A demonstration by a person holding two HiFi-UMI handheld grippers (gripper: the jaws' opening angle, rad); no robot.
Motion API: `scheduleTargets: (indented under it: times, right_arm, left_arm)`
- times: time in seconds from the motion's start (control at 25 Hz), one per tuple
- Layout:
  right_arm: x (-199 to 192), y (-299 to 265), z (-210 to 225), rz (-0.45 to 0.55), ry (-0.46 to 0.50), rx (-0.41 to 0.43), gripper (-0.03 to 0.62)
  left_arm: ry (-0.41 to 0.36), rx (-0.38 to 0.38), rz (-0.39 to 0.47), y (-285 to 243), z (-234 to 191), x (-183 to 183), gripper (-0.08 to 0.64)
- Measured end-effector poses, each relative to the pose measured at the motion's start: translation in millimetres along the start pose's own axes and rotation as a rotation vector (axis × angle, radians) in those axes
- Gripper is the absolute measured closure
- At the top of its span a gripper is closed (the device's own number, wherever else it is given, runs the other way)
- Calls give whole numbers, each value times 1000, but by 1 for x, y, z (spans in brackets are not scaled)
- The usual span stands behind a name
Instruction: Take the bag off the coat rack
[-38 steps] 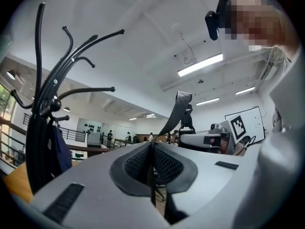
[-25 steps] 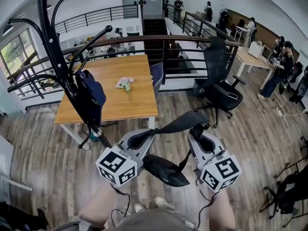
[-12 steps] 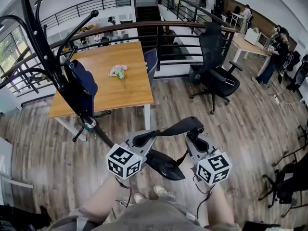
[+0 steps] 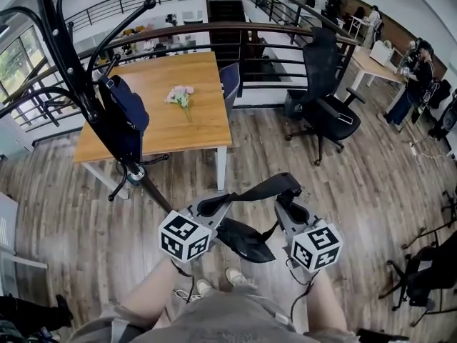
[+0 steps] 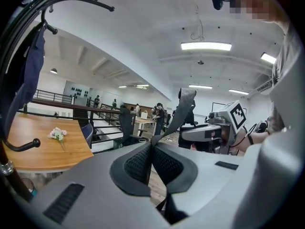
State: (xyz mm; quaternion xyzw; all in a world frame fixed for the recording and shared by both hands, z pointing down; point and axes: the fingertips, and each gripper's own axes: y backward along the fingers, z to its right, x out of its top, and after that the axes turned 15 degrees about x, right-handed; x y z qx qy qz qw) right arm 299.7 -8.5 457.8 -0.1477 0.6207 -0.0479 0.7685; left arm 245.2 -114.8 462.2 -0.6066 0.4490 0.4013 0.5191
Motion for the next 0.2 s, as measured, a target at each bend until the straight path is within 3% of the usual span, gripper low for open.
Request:
scheduleTargets:
  times: [0.2]
  right_arm:
    - [1, 2, 1, 8, -1, 8, 540]
  left_arm:
    - [38, 5, 11, 1, -4, 7, 543]
